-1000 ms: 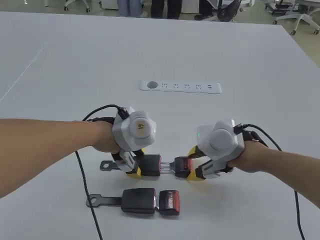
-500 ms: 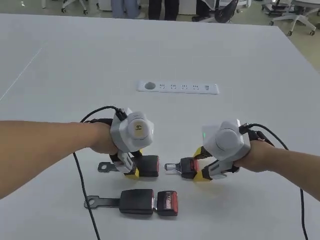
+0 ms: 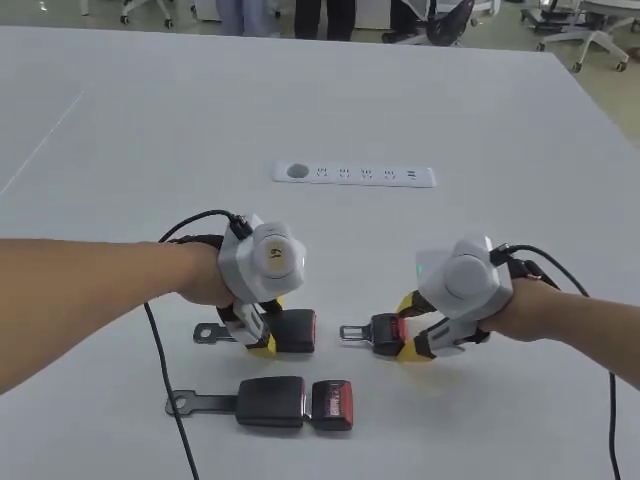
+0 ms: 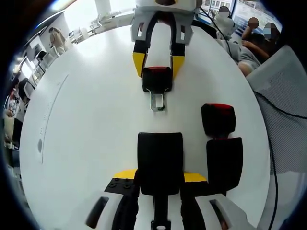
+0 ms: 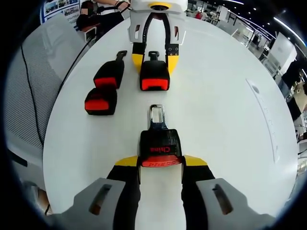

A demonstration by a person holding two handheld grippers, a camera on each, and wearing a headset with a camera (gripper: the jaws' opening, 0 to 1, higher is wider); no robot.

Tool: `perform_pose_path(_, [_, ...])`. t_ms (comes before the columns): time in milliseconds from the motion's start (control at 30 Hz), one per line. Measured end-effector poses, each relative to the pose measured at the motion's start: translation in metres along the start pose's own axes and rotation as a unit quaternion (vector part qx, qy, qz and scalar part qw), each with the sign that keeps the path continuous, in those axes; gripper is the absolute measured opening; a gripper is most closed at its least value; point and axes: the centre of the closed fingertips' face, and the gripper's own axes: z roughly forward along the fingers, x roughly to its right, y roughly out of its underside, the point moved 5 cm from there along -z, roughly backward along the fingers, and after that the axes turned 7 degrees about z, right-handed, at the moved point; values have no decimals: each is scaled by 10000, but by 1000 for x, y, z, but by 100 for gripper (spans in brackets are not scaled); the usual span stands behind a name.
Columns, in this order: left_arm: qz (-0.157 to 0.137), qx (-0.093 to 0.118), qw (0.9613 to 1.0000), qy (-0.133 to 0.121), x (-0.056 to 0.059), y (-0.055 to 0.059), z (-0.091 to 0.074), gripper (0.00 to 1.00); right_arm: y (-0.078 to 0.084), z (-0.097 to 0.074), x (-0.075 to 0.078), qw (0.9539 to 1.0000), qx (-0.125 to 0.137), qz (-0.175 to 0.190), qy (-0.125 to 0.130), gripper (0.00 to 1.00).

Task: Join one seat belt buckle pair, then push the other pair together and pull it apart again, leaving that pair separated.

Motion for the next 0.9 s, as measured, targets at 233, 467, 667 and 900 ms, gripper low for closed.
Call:
perform_pose_path(233, [-53, 82, 9999, -26, 3, -1, 1, 34, 1, 0, 1, 10000, -22, -32, 3, 32])
perform_pose_path(467, [-9, 4, 10000, -8, 3, -3, 1, 34, -1, -1, 0, 9998, -40, -193, 40, 33])
perform_pose_path(667, [-74, 20, 10000, -21, 5, -4, 0, 34, 2, -2, 1, 9997, -89, -213, 103, 40])
perform_pose_path(900, [-108, -32, 9999, -49, 2, -4, -1, 35, 6, -4, -1, 9995, -166, -256, 110, 48])
